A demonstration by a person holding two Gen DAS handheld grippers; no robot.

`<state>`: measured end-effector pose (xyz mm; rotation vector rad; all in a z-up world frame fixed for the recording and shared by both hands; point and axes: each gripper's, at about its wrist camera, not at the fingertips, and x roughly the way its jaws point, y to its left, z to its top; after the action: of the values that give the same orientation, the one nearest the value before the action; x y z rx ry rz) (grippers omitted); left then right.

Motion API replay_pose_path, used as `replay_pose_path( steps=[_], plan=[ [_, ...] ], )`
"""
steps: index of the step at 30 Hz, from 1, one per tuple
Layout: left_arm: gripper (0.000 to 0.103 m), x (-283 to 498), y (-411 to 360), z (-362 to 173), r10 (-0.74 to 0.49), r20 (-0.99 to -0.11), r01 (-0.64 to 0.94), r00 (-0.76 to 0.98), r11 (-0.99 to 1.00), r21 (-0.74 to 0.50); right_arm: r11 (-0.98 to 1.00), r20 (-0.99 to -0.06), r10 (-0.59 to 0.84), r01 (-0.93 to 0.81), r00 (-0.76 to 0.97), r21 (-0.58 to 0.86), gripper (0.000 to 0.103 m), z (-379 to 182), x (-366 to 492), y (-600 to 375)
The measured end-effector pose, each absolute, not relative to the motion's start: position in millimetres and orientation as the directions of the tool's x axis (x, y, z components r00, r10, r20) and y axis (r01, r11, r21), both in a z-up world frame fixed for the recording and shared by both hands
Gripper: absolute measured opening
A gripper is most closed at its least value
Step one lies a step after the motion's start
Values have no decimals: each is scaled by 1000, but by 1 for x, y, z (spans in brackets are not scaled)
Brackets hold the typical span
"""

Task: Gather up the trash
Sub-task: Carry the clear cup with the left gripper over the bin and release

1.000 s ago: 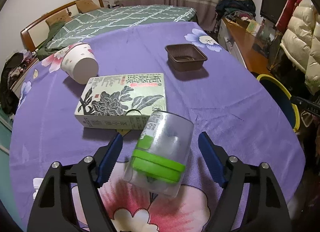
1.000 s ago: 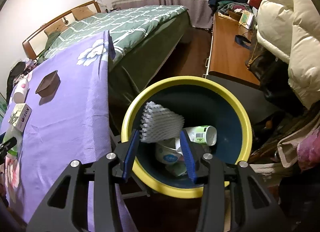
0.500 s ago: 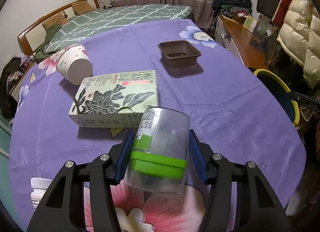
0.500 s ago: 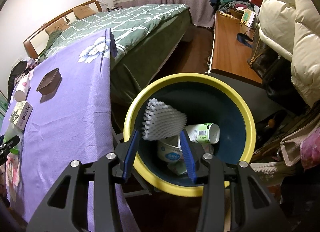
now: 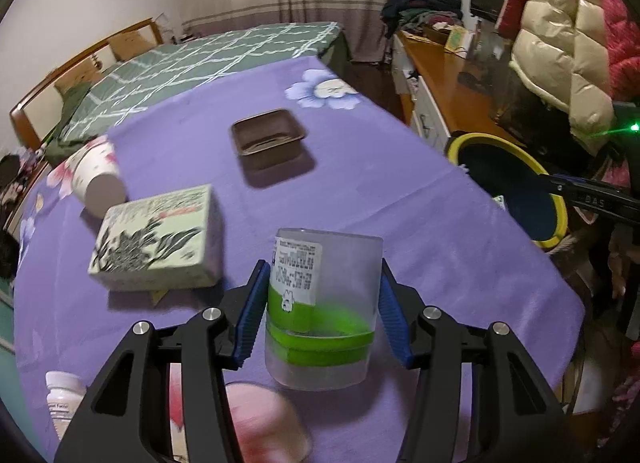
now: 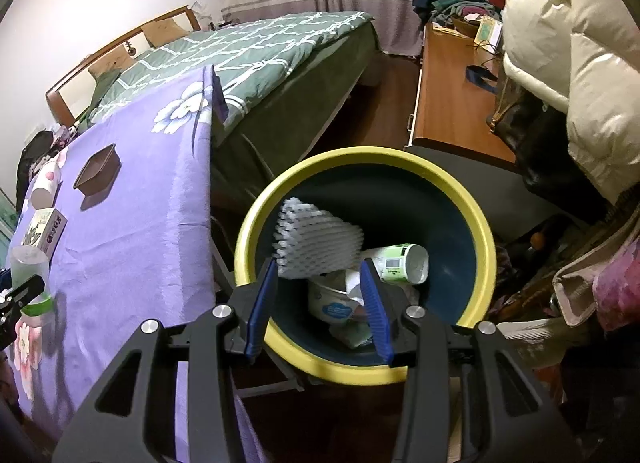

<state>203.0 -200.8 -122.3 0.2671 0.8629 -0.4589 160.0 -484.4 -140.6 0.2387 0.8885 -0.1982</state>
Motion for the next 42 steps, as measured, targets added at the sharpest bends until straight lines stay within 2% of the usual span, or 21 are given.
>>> replay_pose_path(
  steps=[27, 42],
  plan=[
    [52, 188, -381, -113, -394, -779, 725, 487, 680, 110, 895, -773, -123, 406, 622, 184, 41, -155, 111, -578],
    [52, 188, -480, -131, -445, -793, 808, 417, 581, 99, 868, -787, -139, 457, 602, 196, 41, -167, 101, -610]
  ],
)
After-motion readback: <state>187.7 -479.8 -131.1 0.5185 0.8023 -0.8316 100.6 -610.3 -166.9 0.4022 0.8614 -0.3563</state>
